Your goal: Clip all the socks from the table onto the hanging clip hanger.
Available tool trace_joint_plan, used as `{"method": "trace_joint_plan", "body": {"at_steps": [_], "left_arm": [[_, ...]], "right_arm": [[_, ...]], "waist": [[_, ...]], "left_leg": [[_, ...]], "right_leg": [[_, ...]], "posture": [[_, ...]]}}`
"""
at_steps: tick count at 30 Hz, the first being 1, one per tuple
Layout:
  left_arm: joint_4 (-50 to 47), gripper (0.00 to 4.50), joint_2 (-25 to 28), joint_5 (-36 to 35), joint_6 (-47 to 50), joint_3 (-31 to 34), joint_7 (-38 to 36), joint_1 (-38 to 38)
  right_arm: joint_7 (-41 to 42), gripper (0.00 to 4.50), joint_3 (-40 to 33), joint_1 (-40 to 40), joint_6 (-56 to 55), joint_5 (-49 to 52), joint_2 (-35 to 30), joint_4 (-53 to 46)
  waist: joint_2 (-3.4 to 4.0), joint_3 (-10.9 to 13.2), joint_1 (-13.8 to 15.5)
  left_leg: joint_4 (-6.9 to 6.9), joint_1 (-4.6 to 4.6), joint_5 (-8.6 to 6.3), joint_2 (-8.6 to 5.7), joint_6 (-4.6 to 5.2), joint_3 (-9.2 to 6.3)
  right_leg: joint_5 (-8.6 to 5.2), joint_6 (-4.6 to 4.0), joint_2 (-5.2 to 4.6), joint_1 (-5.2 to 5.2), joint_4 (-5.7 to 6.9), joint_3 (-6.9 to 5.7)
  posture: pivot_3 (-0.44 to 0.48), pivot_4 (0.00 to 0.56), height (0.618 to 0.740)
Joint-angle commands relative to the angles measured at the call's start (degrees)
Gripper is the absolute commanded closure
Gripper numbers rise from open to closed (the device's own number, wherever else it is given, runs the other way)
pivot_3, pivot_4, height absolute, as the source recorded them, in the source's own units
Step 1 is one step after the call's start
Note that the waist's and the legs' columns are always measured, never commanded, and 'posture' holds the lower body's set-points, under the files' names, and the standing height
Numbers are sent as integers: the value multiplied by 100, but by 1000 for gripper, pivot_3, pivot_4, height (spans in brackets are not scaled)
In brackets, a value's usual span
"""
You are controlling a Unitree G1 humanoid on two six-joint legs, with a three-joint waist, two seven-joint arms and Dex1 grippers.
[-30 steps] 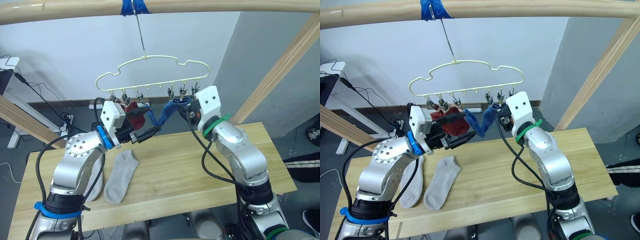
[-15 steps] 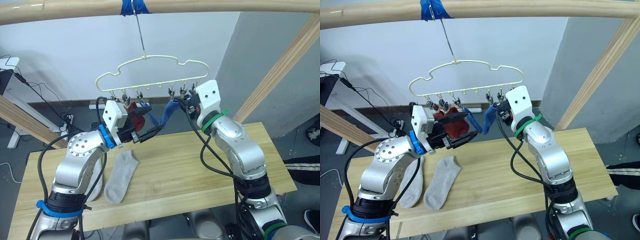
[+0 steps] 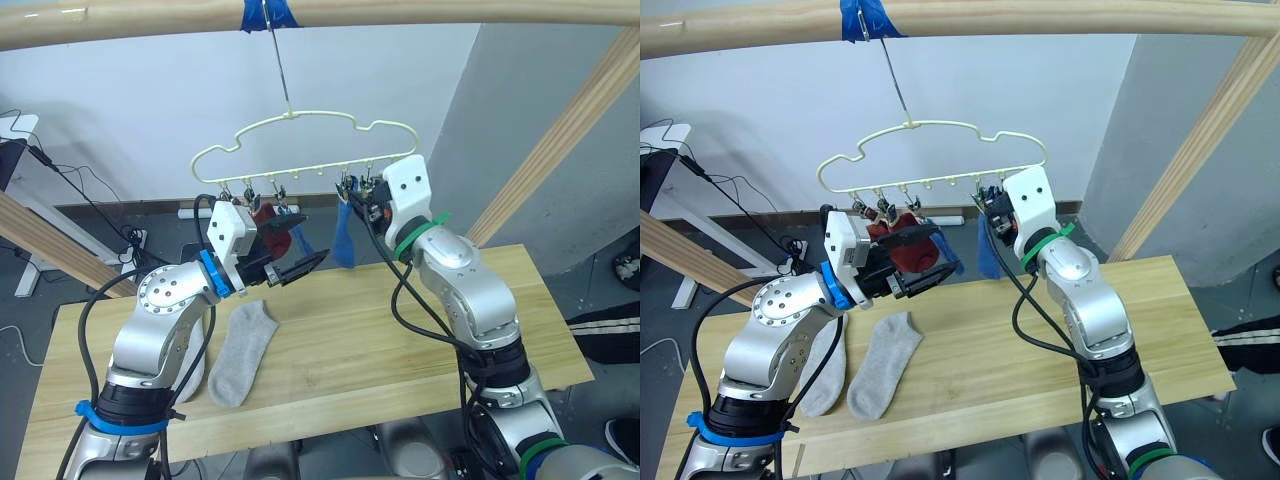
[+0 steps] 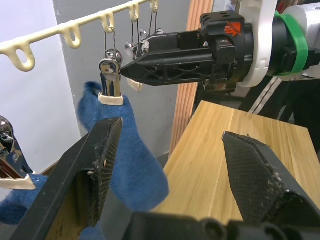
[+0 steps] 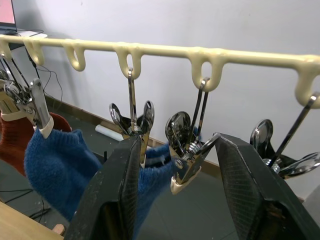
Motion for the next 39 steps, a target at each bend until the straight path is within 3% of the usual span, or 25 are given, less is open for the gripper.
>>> {"method": "trace_joint_plan", "body": {"at_steps": [1,17,28,39], "left_arm": [[-114,940,-17,49,-95,-37,-20,0],[-148,940,-27,102,-102,-67,-30,42],[-143,940,-8,102,-153,-61,-63,124],[2,940,-32,138,-229,-64,-131,-4]], "right_arm": [[19,2125,-43,-149,-198,-12,67,-118],[7,2125,-11,-198,-404,-40,328,131],[60,2125,55,362,-122,-117,-101,-537],[-185,2125,31,150,-409,-373,127,45]], "waist": [[0,0,0],[0,0,0],[1,0,3],[1,0,-4]], "left_leg": [[0,0,0,0,0,0],[3,1,0,0,0,0],[8,0,0,0,0,-1],[53,-1,0,-4,0,0]], "right_leg": [[0,0,0,0,0,0],[0,0,0,-1,6,0],[0,0,-1,-1,11,0],[1,0,5,3,36,3]], "posture": [[-219,202,714],[-211,201,714],[-214,199,714],[-215,193,714]]}}
